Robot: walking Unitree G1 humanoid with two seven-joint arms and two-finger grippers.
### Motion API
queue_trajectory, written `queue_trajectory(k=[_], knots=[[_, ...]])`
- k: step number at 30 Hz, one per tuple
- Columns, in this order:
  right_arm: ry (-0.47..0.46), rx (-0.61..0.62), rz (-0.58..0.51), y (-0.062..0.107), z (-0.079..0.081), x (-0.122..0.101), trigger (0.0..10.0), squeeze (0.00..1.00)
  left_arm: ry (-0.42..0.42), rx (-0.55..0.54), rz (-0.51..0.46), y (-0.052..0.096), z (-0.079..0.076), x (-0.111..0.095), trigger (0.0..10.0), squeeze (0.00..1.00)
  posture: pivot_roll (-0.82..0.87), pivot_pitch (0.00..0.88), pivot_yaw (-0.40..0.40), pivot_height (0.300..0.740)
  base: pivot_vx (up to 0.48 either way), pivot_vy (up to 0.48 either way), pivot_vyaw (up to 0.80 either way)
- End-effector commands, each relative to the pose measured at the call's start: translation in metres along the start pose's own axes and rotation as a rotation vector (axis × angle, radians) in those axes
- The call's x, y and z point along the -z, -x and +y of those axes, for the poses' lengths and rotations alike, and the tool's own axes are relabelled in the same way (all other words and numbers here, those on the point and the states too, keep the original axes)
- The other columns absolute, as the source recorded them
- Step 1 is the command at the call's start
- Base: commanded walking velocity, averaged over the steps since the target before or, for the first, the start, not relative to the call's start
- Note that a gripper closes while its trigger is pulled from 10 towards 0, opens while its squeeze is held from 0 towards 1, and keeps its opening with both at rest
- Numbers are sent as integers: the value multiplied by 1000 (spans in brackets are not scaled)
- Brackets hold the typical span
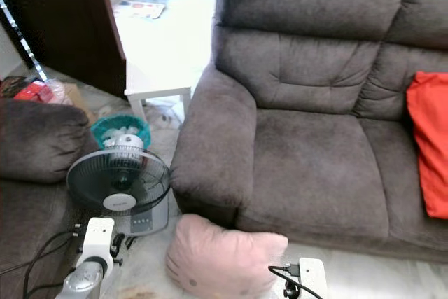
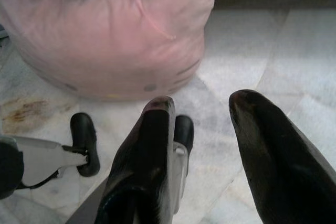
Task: Move the pillow to the sofa from floor
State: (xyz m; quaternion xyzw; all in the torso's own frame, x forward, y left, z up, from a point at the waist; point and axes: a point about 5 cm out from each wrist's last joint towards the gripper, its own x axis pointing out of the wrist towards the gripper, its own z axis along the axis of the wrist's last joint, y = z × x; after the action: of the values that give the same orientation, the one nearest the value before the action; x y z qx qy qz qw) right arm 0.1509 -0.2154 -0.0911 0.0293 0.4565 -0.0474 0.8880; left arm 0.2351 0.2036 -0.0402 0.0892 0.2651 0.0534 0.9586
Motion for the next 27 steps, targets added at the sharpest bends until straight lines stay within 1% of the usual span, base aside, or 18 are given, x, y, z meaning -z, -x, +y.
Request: queue_trajectory(k=[1,7,11,14,16,18,19,20,22,24,27], knots=[[-9,14,10,1,-4,2,10000,0,7,-1,-5,1,-3,1,10000,0,135,71,-21,740,0,0,0],[-10,15,11,1,-4,2,10000,0,14,-5,-33,1,-4,-3,10000,0,133,74,-22,740,0,0,0],[-11,15,9,1,-4,2,10000,0,24,-13,-86,-1,-5,-13,10000,0,134,77,-25,740,0,0,0],[-15,16,5,1,-5,1,10000,0,39,-22,-152,-4,-5,-25,10000,0,134,79,-26,740,0,0,0],[-19,23,-8,1,-5,0,10000,0,39,-19,-235,-6,-7,-42,10000,0,137,79,-27,740,0,0,0],[-38,27,-40,1,-5,-2,10000,0,36,-12,-305,-7,-9,-57,10000,0,144,82,-28,740,0,0,0],[-38,27,-40,1,-5,-2,10000,0,36,-12,-305,-7,-9,-57,10000,0,144,82,-28,740,0,0,0],[-50,28,-53,1,-5,-3,10000,0,35,-9,-328,-7,-10,-61,10000,0,146,83,-28,740,0,0,0],[-101,33,-102,2,-5,-6,10000,0,32,-10,-382,-7,-13,-72,10000,0,147,83,-29,740,0,0,0],[-164,34,-176,3,-5,-11,10000,0,30,-15,-441,-6,-13,-83,10000,0,138,83,-26,740,0,0,0],[-205,26,-260,5,-5,-17,10000,0,43,-31,-492,-5,-10,-92,10000,0,133,84,-24,740,0,0,0]])
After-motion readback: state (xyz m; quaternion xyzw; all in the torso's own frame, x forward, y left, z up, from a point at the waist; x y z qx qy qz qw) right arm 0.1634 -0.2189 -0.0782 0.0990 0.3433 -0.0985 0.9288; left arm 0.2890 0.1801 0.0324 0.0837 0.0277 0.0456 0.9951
